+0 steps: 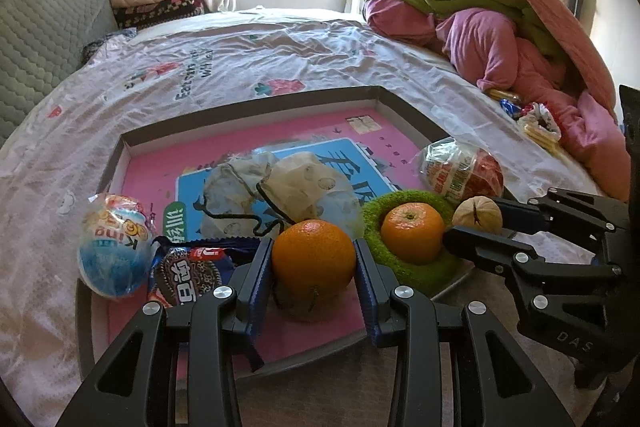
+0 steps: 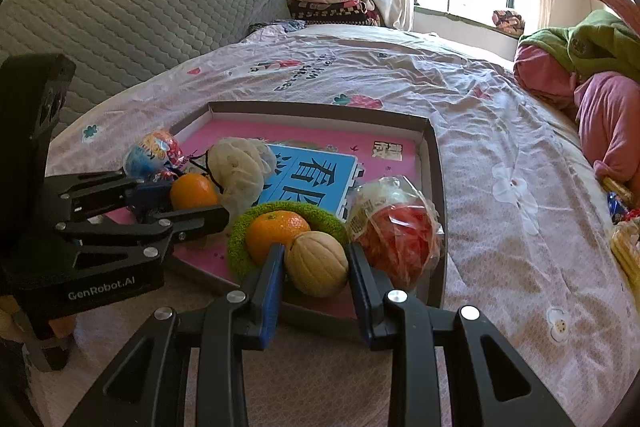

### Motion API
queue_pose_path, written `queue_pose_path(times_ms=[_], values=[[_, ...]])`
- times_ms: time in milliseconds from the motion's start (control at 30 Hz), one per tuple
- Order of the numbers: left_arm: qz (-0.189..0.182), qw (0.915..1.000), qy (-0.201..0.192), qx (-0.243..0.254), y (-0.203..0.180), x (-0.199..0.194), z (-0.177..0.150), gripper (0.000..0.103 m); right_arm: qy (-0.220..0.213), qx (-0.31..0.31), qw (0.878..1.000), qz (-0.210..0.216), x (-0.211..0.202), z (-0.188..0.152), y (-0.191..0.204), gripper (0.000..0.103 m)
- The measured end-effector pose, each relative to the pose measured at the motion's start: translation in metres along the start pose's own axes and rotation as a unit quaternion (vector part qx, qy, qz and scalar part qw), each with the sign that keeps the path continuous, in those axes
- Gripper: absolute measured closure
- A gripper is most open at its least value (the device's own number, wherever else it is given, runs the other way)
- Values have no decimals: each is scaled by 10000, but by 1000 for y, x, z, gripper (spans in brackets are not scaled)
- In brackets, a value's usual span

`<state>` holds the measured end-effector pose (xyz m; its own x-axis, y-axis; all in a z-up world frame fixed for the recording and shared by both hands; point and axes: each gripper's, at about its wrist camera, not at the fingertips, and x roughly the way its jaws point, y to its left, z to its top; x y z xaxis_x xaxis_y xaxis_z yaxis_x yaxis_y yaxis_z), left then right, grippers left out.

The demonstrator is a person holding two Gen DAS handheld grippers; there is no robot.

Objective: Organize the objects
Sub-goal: 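Release the orange into the box while right tool releases the beige fruit, then pull both open tools back from the box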

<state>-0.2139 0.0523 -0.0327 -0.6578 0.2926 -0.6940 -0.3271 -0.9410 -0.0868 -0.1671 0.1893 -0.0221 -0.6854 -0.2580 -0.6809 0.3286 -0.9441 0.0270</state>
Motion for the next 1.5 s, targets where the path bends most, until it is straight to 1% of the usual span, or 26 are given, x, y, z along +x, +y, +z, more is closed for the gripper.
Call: queue_pose_path(times_ms=[333,400,533,600,800,1067,1133,1200,1267,1300,1333,1400,1500], values=[[15,10000,15,64,-2,-2,-1,62,-14,41,10000,-90,-1,1,-2,71],[9,9999,34,95,-3,-2,-2,57,-35,40,9999,-97,-3,1,-3,71],[45,9999,37,136,-5,-1,-2,53,-103,49,9999,-129,-5,2,-3,70],[43,9999,25,111,-5,-2,-2,49,-124,65,9998,-129,-6,3,-4,70],[-20,10000,-53,70,-5,-6,0,45,-197,62,9997,-140,-9,3,-5,69],[-64,9998,-153,86,-7,-13,3,42,-281,64,9995,-128,-13,5,-5,69],[-55,9998,-169,68,-7,-15,4,40,-315,68,9994,-103,-15,6,-4,69],[-27,9998,-169,30,-7,-17,6,35,-372,65,9993,-83,-17,6,-3,69],[-13,9998,-183,-10,-6,-20,7,35,-431,64,9990,-76,-19,7,-3,69],[-5,9998,-191,-17,-6,-22,8,35,-450,62,9989,-69,-20,8,-3,67],[9,9998,-213,-21,-6,-24,9,35,-463,63,9989,-64,-20,8,-3,59],[22,9997,-234,-15,-7,-27,10,35,-503,80,9987,-50,-21,9,-3,53],[80,9996,-258,0,-9,-30,12,34,-540,87,9985,-48,-23,9,-3,52]])
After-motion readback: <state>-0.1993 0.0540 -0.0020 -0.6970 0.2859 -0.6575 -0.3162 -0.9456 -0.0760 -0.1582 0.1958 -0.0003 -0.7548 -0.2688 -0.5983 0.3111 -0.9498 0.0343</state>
